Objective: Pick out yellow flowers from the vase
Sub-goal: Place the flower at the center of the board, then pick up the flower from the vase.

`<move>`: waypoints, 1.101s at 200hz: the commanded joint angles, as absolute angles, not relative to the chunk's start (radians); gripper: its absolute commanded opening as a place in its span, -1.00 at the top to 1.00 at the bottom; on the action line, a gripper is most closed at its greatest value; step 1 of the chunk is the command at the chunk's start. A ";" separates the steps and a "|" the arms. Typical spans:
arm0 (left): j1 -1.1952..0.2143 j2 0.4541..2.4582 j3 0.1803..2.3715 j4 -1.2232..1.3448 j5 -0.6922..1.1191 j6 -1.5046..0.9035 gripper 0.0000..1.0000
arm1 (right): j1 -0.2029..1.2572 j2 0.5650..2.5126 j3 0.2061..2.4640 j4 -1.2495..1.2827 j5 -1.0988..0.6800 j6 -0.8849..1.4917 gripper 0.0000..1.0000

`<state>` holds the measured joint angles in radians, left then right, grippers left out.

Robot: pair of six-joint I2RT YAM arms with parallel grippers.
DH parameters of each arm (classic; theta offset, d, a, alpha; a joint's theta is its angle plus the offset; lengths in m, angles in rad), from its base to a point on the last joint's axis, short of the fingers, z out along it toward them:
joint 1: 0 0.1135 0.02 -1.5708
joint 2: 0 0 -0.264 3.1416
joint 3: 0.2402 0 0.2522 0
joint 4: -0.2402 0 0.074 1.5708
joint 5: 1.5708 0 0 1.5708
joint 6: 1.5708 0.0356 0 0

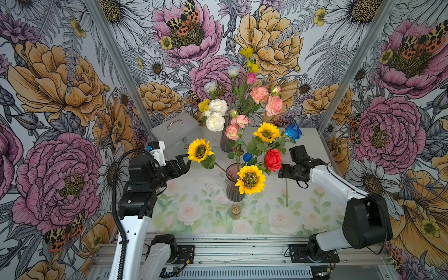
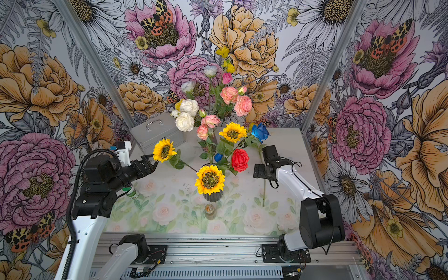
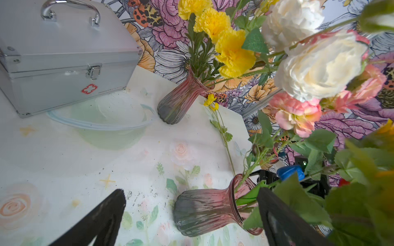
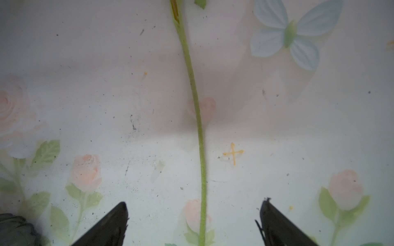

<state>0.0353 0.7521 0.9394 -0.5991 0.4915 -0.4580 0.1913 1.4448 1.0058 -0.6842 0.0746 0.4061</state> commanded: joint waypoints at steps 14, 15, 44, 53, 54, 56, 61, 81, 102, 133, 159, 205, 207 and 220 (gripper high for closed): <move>-0.015 0.671 0.864 -0.566 0.617 -0.444 -0.97 | 0.194 1.389 1.059 -0.698 0.047 0.410 -0.99; -0.017 0.669 0.862 -0.566 0.617 -0.444 -0.97 | 0.194 1.388 1.060 -0.698 0.045 0.410 -0.99; -0.086 0.596 0.781 -0.566 0.594 -0.446 -0.96 | 0.190 1.375 1.091 -0.699 0.019 0.408 -0.99; -0.115 0.580 0.763 -0.566 0.579 -0.446 -0.96 | 0.191 1.373 1.098 -0.700 0.015 0.408 -0.99; -0.120 0.579 0.761 -0.566 0.576 -0.446 -0.96 | 0.192 1.373 1.098 -0.701 0.015 0.408 -0.99; -0.128 0.575 0.759 -0.566 0.571 -0.447 -0.96 | 0.192 1.374 1.099 -0.700 0.014 0.409 -0.99; -0.149 0.569 0.754 -0.567 0.553 -0.448 -0.96 | 0.189 1.374 1.102 -0.701 0.012 0.409 -0.99; -0.254 0.562 0.763 -0.564 0.465 -0.453 -0.94 | 0.187 1.375 1.109 -0.700 -0.001 0.409 -0.99; -0.388 0.586 0.754 -0.516 0.359 -0.454 -0.90 | 0.186 1.369 1.112 -0.698 -0.010 0.413 -0.99; -0.489 0.621 0.703 -0.382 0.255 -0.468 -0.85 | 0.184 1.351 1.116 -0.699 -0.013 0.408 -0.99; -0.488 0.662 0.666 -0.238 0.247 -0.512 -0.76 | 0.177 1.336 1.111 -0.699 -0.025 0.403 -0.99; -0.502 0.755 0.656 -0.039 0.234 -0.554 -0.66 | 0.170 1.345 1.112 -0.698 -0.040 0.395 -0.99; -0.505 0.759 0.656 -0.033 0.231 -0.553 -0.66 | 0.170 1.346 1.112 -0.696 -0.040 0.395 -0.99; -0.519 0.775 0.659 -0.007 0.213 -0.552 -0.65 | 0.168 1.350 1.114 -0.696 -0.041 0.393 -0.99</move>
